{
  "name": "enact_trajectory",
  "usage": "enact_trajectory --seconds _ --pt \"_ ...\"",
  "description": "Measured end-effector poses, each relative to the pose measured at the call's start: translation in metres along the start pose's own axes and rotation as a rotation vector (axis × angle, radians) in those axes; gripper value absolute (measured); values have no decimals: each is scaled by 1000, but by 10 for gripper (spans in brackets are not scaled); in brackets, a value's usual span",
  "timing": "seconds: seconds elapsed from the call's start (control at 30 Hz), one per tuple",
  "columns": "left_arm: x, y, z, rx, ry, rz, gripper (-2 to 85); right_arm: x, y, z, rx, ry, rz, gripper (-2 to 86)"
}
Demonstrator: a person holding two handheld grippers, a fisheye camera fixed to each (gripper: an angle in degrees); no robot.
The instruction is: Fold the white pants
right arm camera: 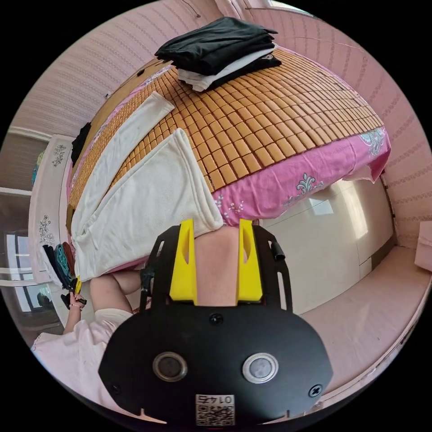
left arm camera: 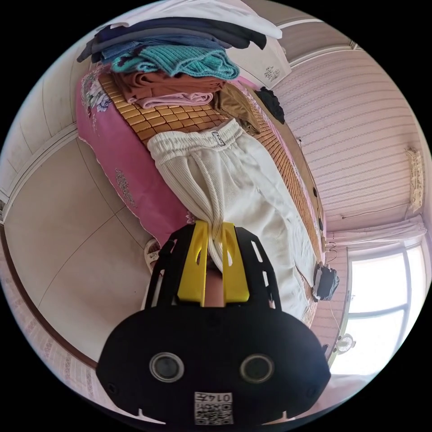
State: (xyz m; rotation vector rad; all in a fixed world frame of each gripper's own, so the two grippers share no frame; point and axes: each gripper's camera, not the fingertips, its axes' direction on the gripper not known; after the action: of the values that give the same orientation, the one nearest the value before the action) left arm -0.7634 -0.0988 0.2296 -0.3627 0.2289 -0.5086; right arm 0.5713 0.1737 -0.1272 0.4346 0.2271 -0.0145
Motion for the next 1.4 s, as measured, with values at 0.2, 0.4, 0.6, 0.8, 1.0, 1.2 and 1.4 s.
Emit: enact_trajectory --seconds 0.2,0.4,0.6,0.8,1.0,1.2,1.4 --pt "9 1 -13 -34 -8 27 52 19 -9 26 -63 -190 68 172" --pt "15 6 -17 -65 -27 21 52 14 -29 48 -154 35 27 145" --pt "28 15 -13 -69 -53 23 52 15 -40 49 -213 -16 -13 77" --pt "46 26 -13 -76 -61 87 51 11 -25 20 -128 2 -119 62" --pt "62 48 -16 -85 -30 142 51 7 -19 -41 27 7 -195 59" --pt "111 43 -20 12 87 229 50 -45 -69 -92 161 46 -373 53" --pt "221 -39 34 93 179 327 66 -140 -209 -96 217 53 -441 61"
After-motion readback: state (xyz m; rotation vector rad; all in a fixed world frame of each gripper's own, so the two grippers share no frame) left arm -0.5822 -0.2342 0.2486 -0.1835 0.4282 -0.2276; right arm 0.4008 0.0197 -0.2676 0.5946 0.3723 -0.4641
